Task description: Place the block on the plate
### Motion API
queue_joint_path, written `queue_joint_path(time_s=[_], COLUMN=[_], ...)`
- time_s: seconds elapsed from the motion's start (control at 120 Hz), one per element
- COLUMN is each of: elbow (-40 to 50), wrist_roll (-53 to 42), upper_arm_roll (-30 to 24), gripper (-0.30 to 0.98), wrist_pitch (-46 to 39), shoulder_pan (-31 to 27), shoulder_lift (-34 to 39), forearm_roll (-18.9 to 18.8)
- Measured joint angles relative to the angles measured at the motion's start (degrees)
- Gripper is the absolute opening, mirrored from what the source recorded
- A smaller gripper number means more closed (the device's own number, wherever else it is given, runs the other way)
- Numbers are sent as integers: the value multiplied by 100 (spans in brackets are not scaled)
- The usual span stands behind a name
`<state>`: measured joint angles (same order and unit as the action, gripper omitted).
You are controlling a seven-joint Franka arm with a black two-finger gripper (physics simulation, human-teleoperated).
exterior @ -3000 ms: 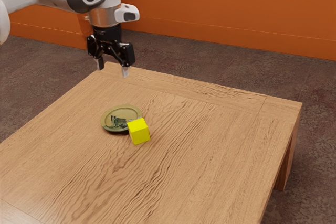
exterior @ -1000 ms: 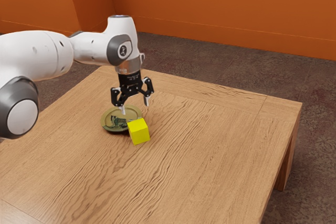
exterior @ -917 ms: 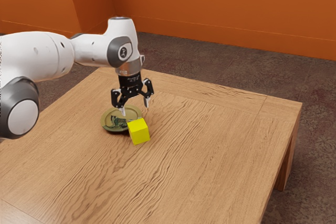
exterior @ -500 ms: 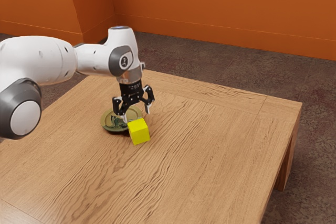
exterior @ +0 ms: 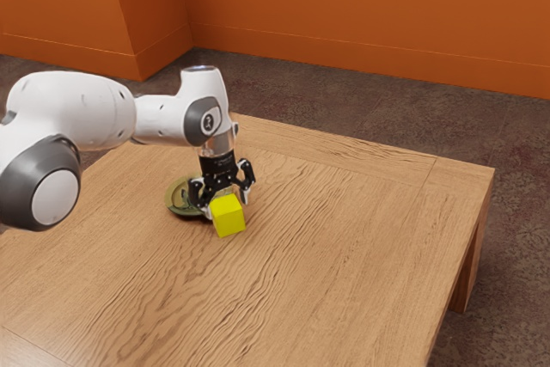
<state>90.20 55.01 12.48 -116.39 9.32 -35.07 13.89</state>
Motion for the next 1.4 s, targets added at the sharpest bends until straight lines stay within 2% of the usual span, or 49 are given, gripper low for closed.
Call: queue_joint_path(time_s=[0.4,0.825,1.167,1.4], elbow=[0,-16,-35,-126], wrist_roll=[-40,-66,-66,-66], upper_arm_roll=[-1,14,40,314], gripper=[68,47,45,42], wrist_pitch=[-128,-132,-43,11], shoulder_pan=[0,0,76,59], shoulder_lift=[-183,-166,234,203], forearm_roll=[78,140,189,164])
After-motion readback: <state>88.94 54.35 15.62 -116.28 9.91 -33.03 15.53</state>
